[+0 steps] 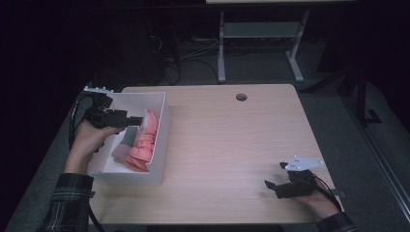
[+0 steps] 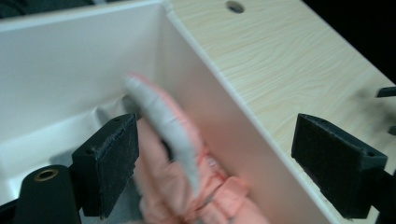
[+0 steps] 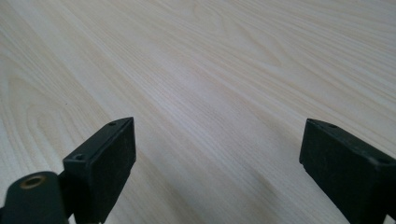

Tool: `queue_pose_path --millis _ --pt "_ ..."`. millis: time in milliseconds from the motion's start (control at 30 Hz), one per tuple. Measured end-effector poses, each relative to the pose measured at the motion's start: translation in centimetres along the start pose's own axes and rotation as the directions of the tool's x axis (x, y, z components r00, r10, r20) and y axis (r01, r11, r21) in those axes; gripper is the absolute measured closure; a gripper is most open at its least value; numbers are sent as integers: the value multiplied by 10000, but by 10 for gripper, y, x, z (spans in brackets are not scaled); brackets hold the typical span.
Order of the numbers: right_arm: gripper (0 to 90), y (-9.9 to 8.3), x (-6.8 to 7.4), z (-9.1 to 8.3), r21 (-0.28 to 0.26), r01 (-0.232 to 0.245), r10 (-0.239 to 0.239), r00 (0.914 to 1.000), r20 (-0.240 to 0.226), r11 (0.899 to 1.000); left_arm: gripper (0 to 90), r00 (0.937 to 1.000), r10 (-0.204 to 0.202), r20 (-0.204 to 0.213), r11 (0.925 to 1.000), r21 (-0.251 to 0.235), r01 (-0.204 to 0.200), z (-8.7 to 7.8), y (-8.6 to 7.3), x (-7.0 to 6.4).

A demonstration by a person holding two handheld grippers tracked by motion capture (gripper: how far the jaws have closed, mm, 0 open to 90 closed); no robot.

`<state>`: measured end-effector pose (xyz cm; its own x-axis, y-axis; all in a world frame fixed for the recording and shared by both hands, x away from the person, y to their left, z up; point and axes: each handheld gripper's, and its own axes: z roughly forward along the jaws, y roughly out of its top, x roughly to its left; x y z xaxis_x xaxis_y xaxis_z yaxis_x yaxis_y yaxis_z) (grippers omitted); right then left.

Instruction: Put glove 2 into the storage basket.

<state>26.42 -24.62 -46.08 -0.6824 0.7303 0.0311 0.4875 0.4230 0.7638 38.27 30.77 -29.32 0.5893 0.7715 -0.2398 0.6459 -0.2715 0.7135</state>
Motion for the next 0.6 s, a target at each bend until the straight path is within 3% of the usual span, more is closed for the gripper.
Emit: queue_pose_path --millis 300,600 --pt "105 1 3 0 64 32 -32 10000 73 10000 147 9933 1103 347 9938 -165 -1097 11 13 -42" --pt "105 1 4 0 35 32 -32 10000 59 10000 147 9854 1585 621 9868 -447 -1559 31 19 -82"
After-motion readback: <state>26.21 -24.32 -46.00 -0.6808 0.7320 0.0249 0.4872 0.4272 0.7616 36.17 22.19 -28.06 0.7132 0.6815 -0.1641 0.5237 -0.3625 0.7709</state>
